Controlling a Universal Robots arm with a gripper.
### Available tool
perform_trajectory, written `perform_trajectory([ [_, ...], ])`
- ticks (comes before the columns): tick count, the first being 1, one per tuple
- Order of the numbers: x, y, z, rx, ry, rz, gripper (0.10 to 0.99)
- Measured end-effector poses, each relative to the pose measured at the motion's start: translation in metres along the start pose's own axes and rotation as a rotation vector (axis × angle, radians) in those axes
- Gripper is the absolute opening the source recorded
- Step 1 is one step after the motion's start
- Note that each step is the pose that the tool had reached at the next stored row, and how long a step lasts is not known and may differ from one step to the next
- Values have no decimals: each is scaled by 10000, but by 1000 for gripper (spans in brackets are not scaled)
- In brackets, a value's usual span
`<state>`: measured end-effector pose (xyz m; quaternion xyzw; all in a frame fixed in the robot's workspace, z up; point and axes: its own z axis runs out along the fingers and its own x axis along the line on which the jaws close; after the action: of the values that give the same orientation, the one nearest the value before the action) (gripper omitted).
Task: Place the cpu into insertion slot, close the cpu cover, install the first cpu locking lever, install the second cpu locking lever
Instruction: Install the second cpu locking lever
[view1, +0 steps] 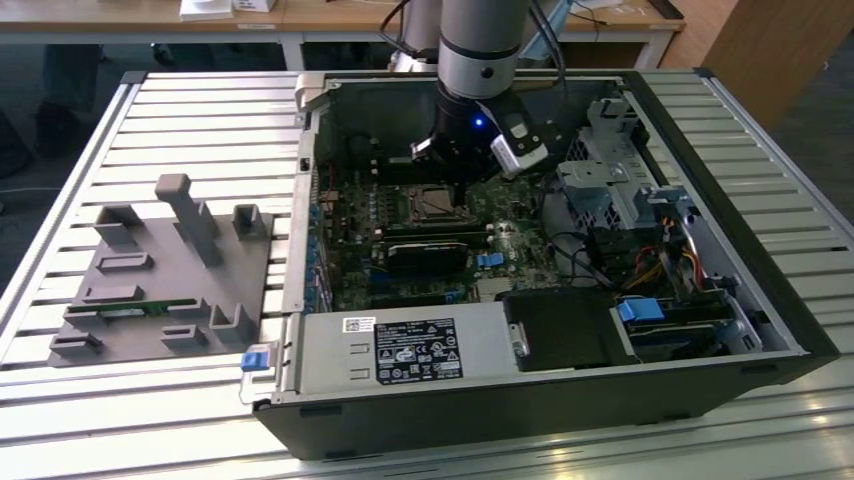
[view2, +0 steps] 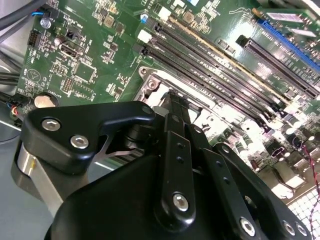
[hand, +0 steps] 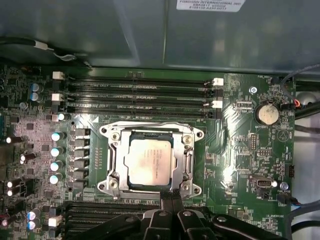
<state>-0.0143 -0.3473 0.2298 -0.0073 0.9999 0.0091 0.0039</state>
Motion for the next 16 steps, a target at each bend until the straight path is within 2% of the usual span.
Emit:
perform_trajectory([
  [3, 1, -34, -1, 1, 0, 1, 106],
  [6, 1, -74, -1, -118, 23, 3, 106],
  [9, 2, -105, 10, -181, 150, 6, 106],
  [13, 9, -186, 26, -308, 150, 5, 106],
  [16, 76, -202, 32, -390, 150, 5, 106],
])
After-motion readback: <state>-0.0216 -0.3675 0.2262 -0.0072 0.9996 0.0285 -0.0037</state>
